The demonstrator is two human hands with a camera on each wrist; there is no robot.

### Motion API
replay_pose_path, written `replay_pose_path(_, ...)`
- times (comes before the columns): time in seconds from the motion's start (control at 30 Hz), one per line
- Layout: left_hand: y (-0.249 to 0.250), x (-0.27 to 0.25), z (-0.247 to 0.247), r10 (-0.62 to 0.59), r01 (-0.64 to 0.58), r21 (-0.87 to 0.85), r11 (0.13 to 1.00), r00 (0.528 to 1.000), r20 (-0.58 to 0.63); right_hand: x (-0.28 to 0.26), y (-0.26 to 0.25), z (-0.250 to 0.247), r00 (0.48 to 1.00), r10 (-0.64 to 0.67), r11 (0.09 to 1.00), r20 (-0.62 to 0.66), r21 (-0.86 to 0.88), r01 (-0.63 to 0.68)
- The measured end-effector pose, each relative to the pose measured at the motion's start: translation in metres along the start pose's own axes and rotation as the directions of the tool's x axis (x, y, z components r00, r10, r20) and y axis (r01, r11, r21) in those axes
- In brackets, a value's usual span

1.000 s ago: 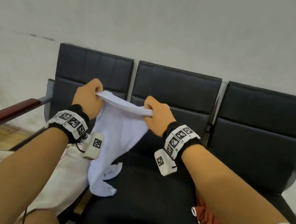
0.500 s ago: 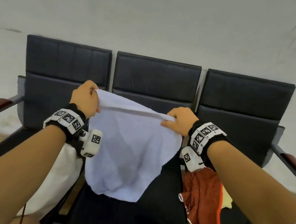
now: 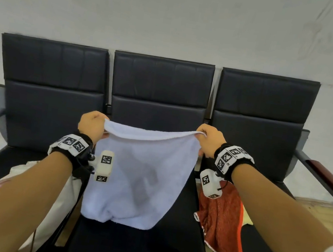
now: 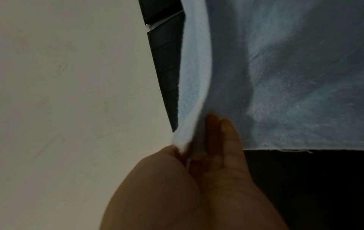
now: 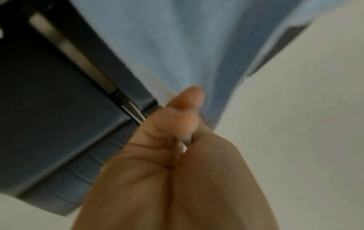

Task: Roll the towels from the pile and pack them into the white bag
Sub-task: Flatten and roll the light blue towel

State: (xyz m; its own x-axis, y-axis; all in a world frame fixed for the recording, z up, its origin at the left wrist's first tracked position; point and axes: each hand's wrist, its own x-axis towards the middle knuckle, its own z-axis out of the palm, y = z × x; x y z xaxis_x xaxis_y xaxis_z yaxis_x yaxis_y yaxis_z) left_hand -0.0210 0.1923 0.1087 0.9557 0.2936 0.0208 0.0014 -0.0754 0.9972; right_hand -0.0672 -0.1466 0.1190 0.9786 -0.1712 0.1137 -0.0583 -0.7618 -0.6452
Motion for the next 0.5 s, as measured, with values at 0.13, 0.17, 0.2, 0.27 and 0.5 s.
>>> replay_pose_path(0.13, 0.008, -0.008, 0.015, -0.026, 0.034, -0.196, 0.980, 0.999, 0.045, 0.010, -0.015, 0.019, 0.997, 0.076, 0.963, 0.018, 0.259, -0.078)
replay_pose_path(0.17, 0.015, -0.006, 0.018, 0.015, -0.009, -0.231, 0.973, 1.000, 0.022, 0.017, -0.024, 0.020, 0.999, 0.038, 0.962, -0.016, 0.271, -0.033)
replay_pose_path(0.2, 0.025, -0.004, 0.019, 0.075, -0.073, -0.238, 0.968, 0.997, -0.003, 0.024, -0.035, 0.021, 0.997, 0.006, 0.959, -0.075, 0.283, 0.015)
replay_pose_path(0.27, 0.046, 0.004, 0.018, 0.190, -0.200, -0.227, 0.953, 0.980, -0.062, 0.031, -0.064, 0.016, 0.967, -0.049, 0.900, -0.248, 0.409, 0.151)
replay_pose_path(0.5, 0.092, 0.002, 0.010, 0.266, -0.358, -0.455, 0.815, 0.930, -0.256, 0.034, -0.101, -0.013, 0.776, -0.229, 0.793, -0.588, 0.349, 0.499)
